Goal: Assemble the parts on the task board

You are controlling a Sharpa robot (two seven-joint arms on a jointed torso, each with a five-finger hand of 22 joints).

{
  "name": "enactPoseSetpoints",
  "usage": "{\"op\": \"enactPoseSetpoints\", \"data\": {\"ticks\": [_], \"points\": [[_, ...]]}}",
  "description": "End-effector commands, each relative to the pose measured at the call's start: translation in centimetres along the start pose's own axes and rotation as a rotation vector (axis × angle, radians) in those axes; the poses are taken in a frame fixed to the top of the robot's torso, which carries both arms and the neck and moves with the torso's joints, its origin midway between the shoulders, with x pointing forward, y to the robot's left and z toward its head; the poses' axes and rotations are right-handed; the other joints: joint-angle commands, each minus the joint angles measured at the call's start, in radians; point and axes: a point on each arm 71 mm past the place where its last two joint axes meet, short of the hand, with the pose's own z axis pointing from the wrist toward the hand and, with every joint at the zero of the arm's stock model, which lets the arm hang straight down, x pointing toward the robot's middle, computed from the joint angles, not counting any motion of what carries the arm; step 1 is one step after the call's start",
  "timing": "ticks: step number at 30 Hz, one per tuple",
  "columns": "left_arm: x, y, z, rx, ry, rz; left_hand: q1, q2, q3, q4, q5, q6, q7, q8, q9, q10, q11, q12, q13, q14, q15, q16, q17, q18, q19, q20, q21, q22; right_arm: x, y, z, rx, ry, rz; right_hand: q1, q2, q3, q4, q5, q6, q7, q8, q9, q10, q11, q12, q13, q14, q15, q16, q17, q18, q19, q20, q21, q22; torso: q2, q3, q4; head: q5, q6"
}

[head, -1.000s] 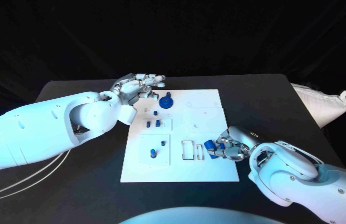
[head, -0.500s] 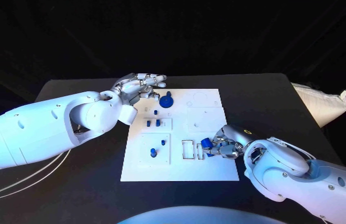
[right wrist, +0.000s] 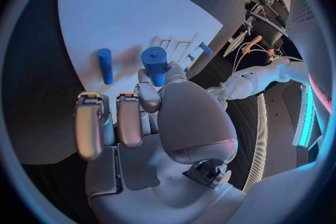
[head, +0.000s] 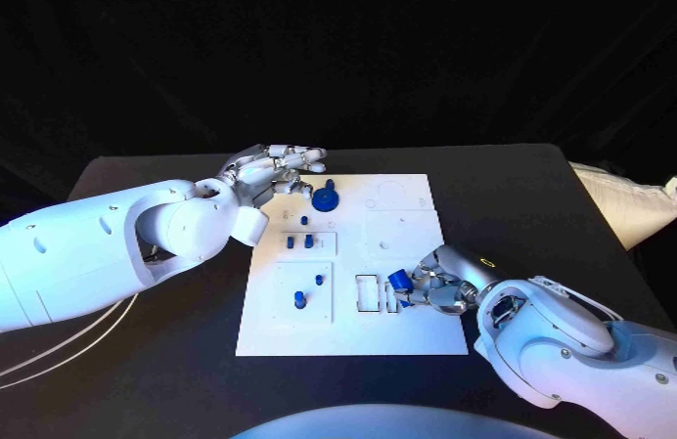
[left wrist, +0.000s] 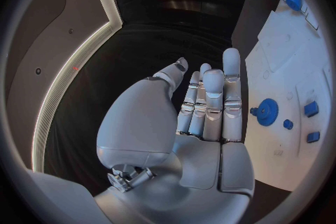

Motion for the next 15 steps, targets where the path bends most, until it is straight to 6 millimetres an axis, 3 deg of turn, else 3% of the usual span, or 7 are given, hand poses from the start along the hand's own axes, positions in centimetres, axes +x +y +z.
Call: {"op": "enactPoseSetpoints", "data": {"ticks": [1, 15], "points": [[0.2, -0.1, 0.0, 0.005, 0.023, -0.004, 0.008, -0.002, -0.007, -0.002, -0.003, -0.006, -0.002, 0.005, -0.001, -0.006, -0.002, 0.005, 0.001, -0.003, 0.003, -0.001, 0.000, 0.011, 0.007, 0.002, -0.005, -0.001, -0.2, 0.4, -0.2, 0.011, -0.020, 0.087, -0.005, 0.012, -0.004, 0.001, 0.006, 0.006, -0.002, 0.003, 0.002, 0.006, 0.001, 0.003, 0.001, 0.059, -0.006, 0.004, 0.001, -0.015, 0.004, 0.000, 0.005, 0.081, 0.001, -0.0005, 0.0022, 0.000, 0.001], [0.2, 0.0, 0.1, 0.005, 0.024, -0.004, 0.007, -0.001, -0.009, 0.000, -0.003, -0.006, -0.002, 0.005, -0.001, -0.007, -0.002, 0.006, 0.002, -0.004, 0.004, 0.000, 0.000, 0.011, 0.007, 0.002, -0.006, -0.001, 0.9, 1.8, 0.4, -0.005, 0.075, 0.080, -0.022, 0.015, -0.018, 0.004, 0.015, 0.007, -0.002, 0.002, 0.004, 0.006, 0.001, -0.005, -0.002, 0.059, -0.006, 0.004, 0.002, -0.015, 0.005, -0.001, 0.005, 0.082, 0.002, -0.0010, 0.0031, 0.003, -0.002]]}}
